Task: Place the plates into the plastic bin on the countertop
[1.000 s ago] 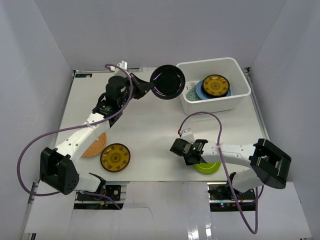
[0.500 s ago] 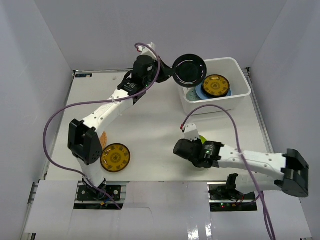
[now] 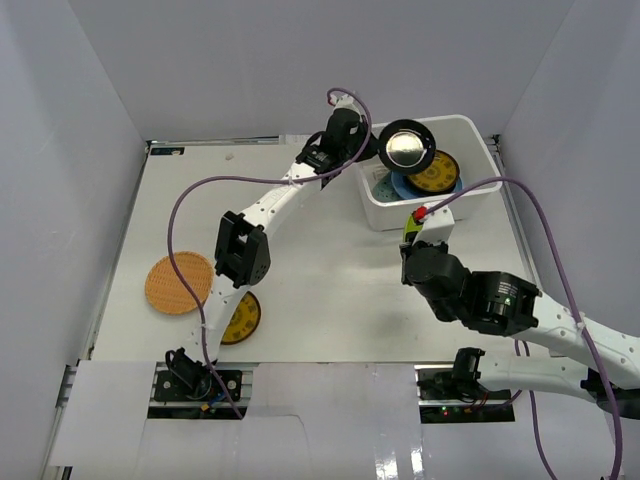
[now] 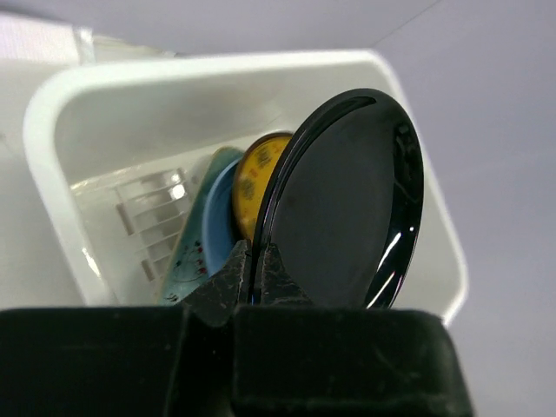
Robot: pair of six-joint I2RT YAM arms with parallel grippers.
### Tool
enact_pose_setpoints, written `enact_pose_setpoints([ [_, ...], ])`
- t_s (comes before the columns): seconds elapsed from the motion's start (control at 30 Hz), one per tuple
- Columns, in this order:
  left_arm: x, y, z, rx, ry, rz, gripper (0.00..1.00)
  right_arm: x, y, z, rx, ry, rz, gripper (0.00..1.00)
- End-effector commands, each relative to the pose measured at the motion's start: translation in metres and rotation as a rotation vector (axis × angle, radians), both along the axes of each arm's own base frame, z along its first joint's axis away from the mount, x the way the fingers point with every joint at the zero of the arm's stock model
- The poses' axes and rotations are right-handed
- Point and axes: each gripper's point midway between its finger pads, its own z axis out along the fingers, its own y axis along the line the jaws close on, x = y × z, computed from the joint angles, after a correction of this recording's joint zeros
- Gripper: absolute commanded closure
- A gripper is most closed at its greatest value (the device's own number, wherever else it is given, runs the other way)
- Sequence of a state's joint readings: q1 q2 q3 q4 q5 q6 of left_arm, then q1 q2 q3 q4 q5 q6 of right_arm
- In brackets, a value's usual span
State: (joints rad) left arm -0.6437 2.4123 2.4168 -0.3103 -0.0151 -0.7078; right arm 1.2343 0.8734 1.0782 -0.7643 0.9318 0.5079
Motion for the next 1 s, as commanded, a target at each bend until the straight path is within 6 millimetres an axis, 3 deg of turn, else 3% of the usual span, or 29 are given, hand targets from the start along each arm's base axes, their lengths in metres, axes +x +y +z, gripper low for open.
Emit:
enact_pose_setpoints([
  [0.0,0.002,-0.006,0.017,-0.047,-0.041,-0.013,1.0,0.009,-0.02,0.043,0.013,-0.103,-0.06,0.92],
  [0.1,0.003,-0.016,-0.006,-0.055,-0.019,-0.049,0.94,0.013,-0.025,0.059,0.0,-0.137,-0.085,0.92],
  [0.13,0.002,-0.019,-0.013,-0.053,-0.006,-0.06,0.83,0.015,-0.025,0.066,0.002,-0.145,-0.095,0.92],
  [0.2,0.001,-0.021,-0.023,-0.055,0.015,-0.068,0.74,0.018,-0.028,0.072,-0.01,-0.16,-0.117,0.92],
  [0.23,-0.001,-0.021,-0.032,-0.047,0.032,-0.074,0.64,0.02,-0.031,0.076,-0.008,-0.167,-0.133,0.92],
  [0.3,-0.004,-0.02,-0.025,-0.055,0.023,-0.08,0.54,0.029,-0.038,0.081,-0.036,-0.188,-0.172,0.92],
  [0.33,-0.007,-0.018,-0.028,-0.05,0.031,-0.086,0.43,0.035,-0.036,0.084,-0.029,-0.2,-0.187,0.92],
  [0.37,-0.007,-0.017,-0.02,-0.057,0.017,-0.09,0.36,0.041,-0.032,0.082,-0.03,-0.191,-0.171,0.92],
  [0.4,-0.008,-0.015,-0.014,-0.057,0.005,-0.093,0.3,0.055,-0.044,0.081,-0.07,-0.194,-0.206,0.92],
  [0.43,-0.012,-0.011,0.005,-0.072,-0.018,-0.098,0.17,0.067,-0.039,0.082,-0.049,-0.199,-0.206,0.92],
  [0.47,-0.014,-0.006,0.018,-0.081,-0.033,-0.1,0.11,0.075,-0.031,0.077,-0.031,-0.179,-0.156,0.92],
  [0.5,-0.016,-0.003,0.03,-0.086,-0.052,-0.105,0.06,0.092,-0.044,0.077,-0.049,-0.186,-0.197,0.92],
  [0.53,-0.024,0.003,0.063,-0.112,-0.098,-0.113,0.02,0.105,-0.039,0.08,-0.034,-0.202,-0.193,0.92],
  [0.57,-0.026,0.01,0.074,-0.116,-0.115,-0.113,0.02,0.113,-0.032,0.082,-0.025,-0.209,-0.157,0.92],
  [0.6,-0.03,0.017,0.089,-0.122,-0.137,-0.113,0.02,0.126,-0.038,0.088,-0.022,-0.223,-0.175,0.92],
  [0.63,-0.042,0.03,0.128,-0.141,-0.204,-0.113,0.02,0.141,-0.032,0.082,-0.047,-0.204,-0.161,0.92],
  [0.7,-0.05,0.049,0.148,-0.138,-0.234,-0.097,0.02,0.159,-0.03,0.097,-0.035,-0.222,-0.149,0.92],
  [0.73,-0.057,0.059,0.16,-0.129,-0.262,-0.087,0.02,0.175,-0.024,0.089,-0.071,-0.213,-0.138,0.92],
  [0.77,-0.07,0.082,0.175,-0.126,-0.28,-0.055,0.02,0.187,-0.02,0.095,-0.074,-0.237,-0.092,0.92],
  [0.87,-0.095,0.123,0.186,-0.106,-0.307,0.006,0.02,0.224,-0.005,0.084,-0.122,-0.223,-0.043,0.92],
  [0.9,-0.119,0.146,0.178,-0.09,-0.294,0.04,0.02,0.238,-0.008,0.077,-0.138,-0.206,-0.051,0.92],
  [0.97,-0.139,0.174,0.166,-0.058,-0.29,0.1,0.02,0.264,-0.003,0.058,-0.18,-0.168,-0.053,0.92],
])
